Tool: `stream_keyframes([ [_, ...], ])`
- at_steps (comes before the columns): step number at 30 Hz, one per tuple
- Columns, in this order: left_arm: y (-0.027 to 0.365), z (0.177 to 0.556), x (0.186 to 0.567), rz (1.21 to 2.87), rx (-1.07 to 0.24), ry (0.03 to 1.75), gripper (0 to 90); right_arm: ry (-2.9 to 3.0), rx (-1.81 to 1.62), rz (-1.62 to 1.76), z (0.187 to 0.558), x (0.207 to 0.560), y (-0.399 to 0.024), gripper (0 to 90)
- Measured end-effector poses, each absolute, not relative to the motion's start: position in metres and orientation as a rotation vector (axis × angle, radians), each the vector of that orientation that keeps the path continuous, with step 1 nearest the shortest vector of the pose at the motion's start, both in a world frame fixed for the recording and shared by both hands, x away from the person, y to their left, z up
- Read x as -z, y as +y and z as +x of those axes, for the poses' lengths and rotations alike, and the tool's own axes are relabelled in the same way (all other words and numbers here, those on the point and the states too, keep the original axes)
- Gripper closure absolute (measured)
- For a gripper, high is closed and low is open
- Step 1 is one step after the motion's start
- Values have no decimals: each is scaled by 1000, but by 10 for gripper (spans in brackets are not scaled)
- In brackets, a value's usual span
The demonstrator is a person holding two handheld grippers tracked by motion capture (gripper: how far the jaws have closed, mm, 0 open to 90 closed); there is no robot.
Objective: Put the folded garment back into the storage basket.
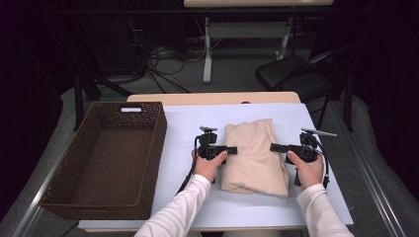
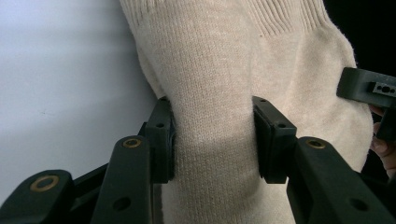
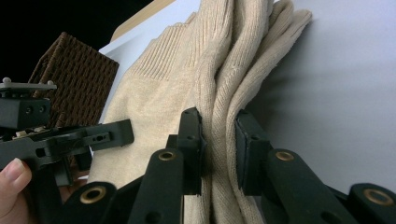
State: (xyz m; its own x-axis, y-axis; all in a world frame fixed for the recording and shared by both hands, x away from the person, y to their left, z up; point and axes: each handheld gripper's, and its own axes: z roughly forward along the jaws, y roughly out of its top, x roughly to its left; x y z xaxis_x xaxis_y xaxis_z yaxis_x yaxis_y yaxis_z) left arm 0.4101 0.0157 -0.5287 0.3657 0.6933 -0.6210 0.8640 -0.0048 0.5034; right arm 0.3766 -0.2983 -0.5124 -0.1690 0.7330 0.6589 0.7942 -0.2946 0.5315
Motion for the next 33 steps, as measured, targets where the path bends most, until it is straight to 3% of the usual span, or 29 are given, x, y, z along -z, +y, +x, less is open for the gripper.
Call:
stream_keyframes([
  [33,26,413,497,1752,208,1380,569,-1829,1529,-1972,375,487,-285,749],
])
